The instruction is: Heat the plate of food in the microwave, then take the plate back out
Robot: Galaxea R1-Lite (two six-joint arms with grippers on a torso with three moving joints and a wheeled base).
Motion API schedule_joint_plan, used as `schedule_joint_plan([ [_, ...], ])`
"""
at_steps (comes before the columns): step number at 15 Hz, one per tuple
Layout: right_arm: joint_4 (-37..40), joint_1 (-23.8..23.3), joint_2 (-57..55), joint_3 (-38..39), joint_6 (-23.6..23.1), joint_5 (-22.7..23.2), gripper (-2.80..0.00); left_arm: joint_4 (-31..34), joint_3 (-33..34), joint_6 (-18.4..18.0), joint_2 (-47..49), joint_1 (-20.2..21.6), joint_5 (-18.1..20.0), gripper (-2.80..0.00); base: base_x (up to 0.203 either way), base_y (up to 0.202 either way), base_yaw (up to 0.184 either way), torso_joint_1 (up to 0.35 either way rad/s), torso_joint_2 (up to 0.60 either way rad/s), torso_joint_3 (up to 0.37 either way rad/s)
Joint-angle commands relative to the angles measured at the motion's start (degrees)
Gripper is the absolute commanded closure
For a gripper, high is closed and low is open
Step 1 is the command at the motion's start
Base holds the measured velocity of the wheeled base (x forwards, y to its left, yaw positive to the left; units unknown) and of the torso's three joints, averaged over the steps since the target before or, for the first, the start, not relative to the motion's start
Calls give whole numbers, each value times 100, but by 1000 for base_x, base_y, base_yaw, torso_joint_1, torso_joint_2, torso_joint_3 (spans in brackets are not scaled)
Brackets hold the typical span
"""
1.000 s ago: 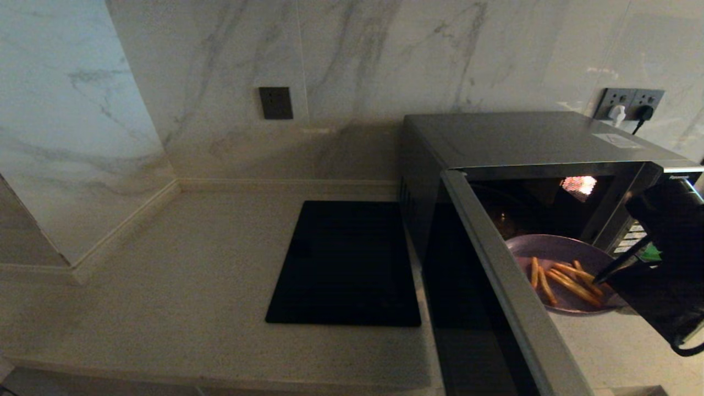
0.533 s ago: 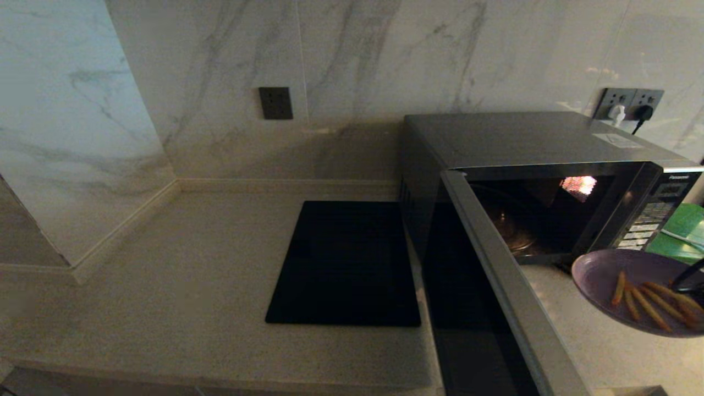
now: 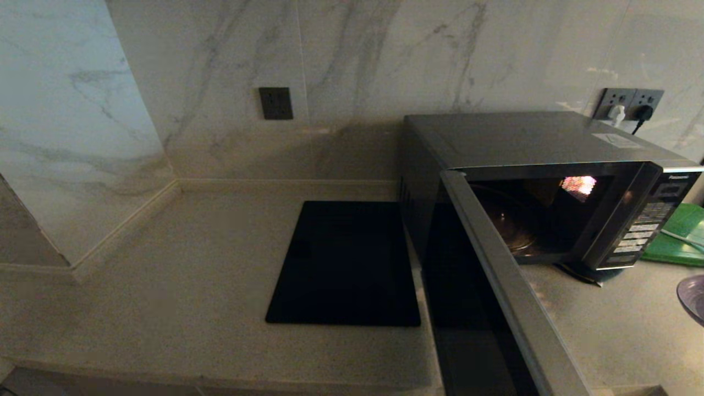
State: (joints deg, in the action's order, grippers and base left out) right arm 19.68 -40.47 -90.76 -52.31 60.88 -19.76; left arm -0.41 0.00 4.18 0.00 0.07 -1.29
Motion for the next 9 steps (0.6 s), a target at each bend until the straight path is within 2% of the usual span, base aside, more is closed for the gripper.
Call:
schedule_joint_plan([
  [1, -46, -376, -953, -257, 6, 17, 0, -2, 0, 4, 3, 1, -3, 0, 0, 0, 0, 0, 0, 0],
  [6, -85, -677, -2253, -1061, -38, 364, 0, -2, 0, 4, 1, 1, 6, 0, 0, 0, 0, 0, 0, 0],
  [9, -87, -751, -2744, -1355, -44, 401, 0, -2, 0, 4, 8, 1, -3, 0, 0, 0, 0, 0, 0, 0],
])
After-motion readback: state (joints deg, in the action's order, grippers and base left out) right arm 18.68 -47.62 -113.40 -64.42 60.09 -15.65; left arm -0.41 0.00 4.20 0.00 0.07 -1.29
